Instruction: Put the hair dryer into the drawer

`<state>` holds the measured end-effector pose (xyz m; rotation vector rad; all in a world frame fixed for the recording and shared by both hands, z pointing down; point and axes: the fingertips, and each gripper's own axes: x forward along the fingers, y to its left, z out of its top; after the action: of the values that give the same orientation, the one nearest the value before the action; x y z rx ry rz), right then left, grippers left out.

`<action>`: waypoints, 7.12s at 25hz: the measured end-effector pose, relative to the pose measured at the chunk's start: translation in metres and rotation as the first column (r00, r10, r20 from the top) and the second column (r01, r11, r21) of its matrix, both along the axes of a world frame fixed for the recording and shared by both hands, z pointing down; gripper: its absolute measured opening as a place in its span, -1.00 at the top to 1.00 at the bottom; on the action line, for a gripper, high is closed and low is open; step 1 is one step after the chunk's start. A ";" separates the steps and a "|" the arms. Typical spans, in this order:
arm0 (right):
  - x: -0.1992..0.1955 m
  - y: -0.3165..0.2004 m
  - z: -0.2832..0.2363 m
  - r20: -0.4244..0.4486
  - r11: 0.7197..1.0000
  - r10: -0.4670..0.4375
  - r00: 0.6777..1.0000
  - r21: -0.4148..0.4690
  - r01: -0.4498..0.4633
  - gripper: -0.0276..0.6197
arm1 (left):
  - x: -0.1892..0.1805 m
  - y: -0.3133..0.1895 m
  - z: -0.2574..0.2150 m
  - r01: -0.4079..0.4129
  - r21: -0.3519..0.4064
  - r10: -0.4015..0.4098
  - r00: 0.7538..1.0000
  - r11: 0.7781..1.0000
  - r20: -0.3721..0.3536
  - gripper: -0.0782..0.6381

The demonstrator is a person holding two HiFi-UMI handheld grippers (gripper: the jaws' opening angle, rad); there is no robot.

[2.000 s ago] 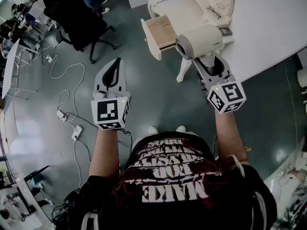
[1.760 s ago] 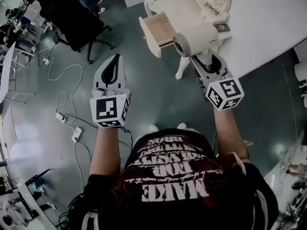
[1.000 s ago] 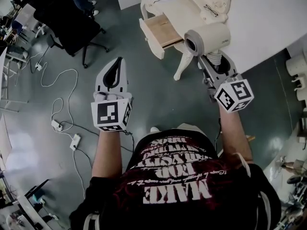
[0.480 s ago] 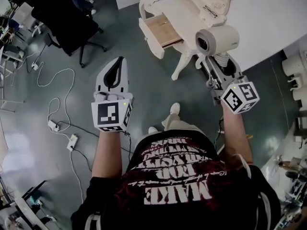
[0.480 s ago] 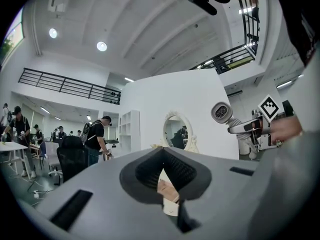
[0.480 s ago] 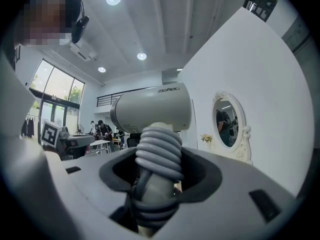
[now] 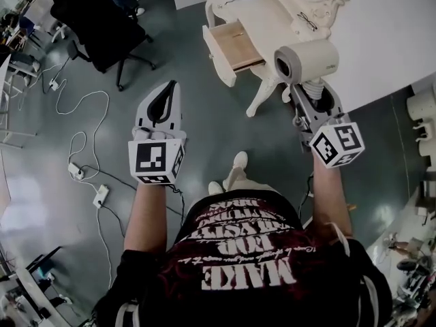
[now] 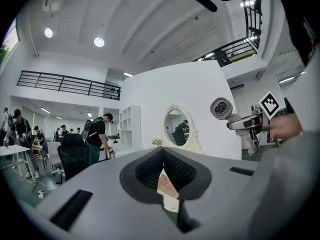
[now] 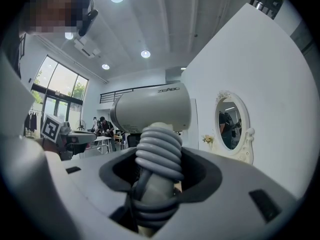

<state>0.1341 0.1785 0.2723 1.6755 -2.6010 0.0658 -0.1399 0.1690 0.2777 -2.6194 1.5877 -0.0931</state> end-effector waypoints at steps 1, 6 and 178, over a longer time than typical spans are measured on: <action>0.002 -0.005 0.002 -0.003 1.000 -0.004 1.000 0.001 0.004 0.21 | 0.003 -0.004 0.001 0.002 -0.003 -0.002 1.000 1.000 0.003 0.77; 0.010 -0.030 0.006 0.010 0.999 -0.032 0.999 0.006 0.032 0.21 | 0.015 -0.026 0.004 0.023 -0.005 -0.023 1.000 1.000 0.021 0.77; -0.022 -0.527 0.140 0.137 0.930 -0.222 0.965 -0.269 0.252 0.21 | 0.027 -0.501 0.101 0.087 -0.197 -0.089 0.996 0.977 0.000 0.77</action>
<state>0.1121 -0.3486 0.4120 1.2868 -2.6882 0.5049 -0.1133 -0.3323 0.3786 -2.6936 1.7837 -0.2573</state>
